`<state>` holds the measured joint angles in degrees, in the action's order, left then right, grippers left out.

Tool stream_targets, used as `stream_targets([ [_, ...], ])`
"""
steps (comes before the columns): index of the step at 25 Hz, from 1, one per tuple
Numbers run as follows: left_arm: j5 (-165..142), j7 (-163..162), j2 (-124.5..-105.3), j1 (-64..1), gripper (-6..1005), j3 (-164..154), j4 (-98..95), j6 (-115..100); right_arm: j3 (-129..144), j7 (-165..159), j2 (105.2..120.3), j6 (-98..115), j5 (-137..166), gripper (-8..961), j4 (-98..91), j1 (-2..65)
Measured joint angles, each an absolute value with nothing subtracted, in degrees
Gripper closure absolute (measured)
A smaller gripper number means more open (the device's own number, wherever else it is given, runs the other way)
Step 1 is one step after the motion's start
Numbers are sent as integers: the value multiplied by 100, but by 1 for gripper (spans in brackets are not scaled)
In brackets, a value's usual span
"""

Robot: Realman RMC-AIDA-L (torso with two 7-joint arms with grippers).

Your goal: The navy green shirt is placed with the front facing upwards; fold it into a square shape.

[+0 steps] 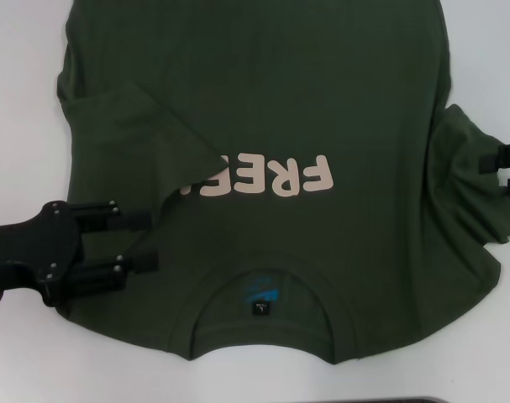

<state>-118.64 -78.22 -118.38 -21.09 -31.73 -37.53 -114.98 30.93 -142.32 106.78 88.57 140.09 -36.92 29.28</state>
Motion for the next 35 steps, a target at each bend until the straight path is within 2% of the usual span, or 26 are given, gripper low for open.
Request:
stream_targets([
  [15,-11865,-7838,-11860,-2141,417,-3173,-3753,-11505,3159,-14047,10639,8734,14010,70,-3718,2896],
  [27,-11865,-7840,-11871,-2145,417,-3172,-3753,-11505,3168,-13903,10735,8509,14009,69,-3718,2971],
  [35,-11865,-7840,-11873,-2144,417,-3173,-3753,-11505,3179,-13889,10742,8460,14009,71,-3682,2976],
])
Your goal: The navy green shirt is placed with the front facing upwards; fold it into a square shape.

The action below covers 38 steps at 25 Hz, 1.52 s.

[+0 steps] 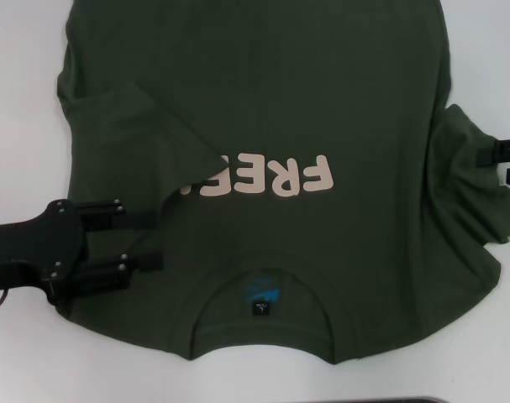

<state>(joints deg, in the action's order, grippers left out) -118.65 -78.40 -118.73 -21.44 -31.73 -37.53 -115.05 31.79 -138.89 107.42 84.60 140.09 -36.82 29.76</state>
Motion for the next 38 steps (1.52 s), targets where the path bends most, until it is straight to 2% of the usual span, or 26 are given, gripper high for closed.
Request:
stream_targets([
  [24,-11826,-7840,-11863,-2158,417,-3164,-3753,-11460,3190,-13975,10755,8607,14000,71,-3494,3046],
  [38,-11812,-7807,-11859,-2115,418,-3164,-3753,-11460,3128,-14191,10644,8979,14006,72,-3389,3005],
])
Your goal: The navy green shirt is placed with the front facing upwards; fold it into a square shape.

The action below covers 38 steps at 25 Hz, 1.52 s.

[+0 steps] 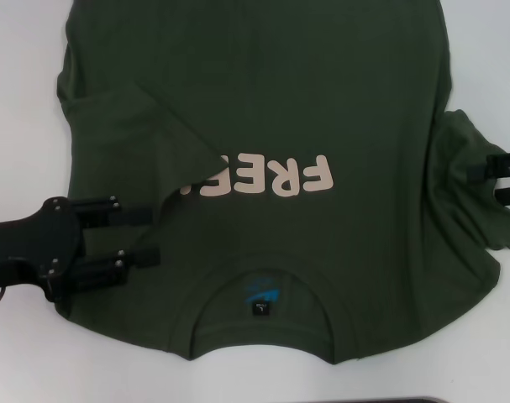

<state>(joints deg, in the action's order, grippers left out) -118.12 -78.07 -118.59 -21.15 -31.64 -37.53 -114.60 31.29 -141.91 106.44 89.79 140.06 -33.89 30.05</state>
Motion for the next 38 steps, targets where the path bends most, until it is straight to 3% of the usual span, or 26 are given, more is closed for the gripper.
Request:
stream_targets([
  [16,-11812,-7832,-11872,-2104,418,-3164,-3753,-11506,3122,-14134,10778,8585,13869,72,-3345,3174],
  [29,-11806,-7838,-11872,-2129,418,-3164,-3753,-11511,3142,-14403,10745,8548,13757,72,-3331,3032],
  [38,-11803,-7840,-11872,-2142,418,-3164,-3753,-11514,3158,-14432,10703,8513,13762,333,-3351,3007],
])
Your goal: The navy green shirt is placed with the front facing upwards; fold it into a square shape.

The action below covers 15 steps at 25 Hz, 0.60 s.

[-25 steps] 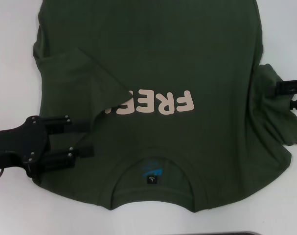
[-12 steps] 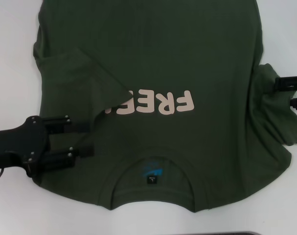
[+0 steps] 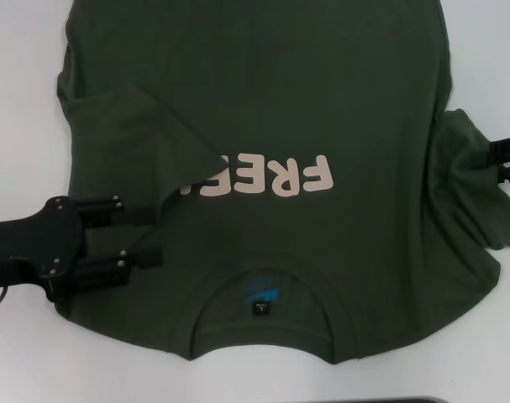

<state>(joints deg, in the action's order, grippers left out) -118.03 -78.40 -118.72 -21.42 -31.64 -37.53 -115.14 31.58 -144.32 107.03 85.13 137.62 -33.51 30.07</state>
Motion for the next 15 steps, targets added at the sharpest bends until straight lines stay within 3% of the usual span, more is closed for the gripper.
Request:
stream_targets([
  [7,-11803,-7840,-11871,-2144,418,-3164,-3753,-11499,3165,-14425,10700,8435,13764,500,-3330,3008],
  [15,-11803,-7840,-11855,-2152,418,-3164,-3753,-11497,3161,-14429,10713,8411,13764,824,-3328,2996],
])
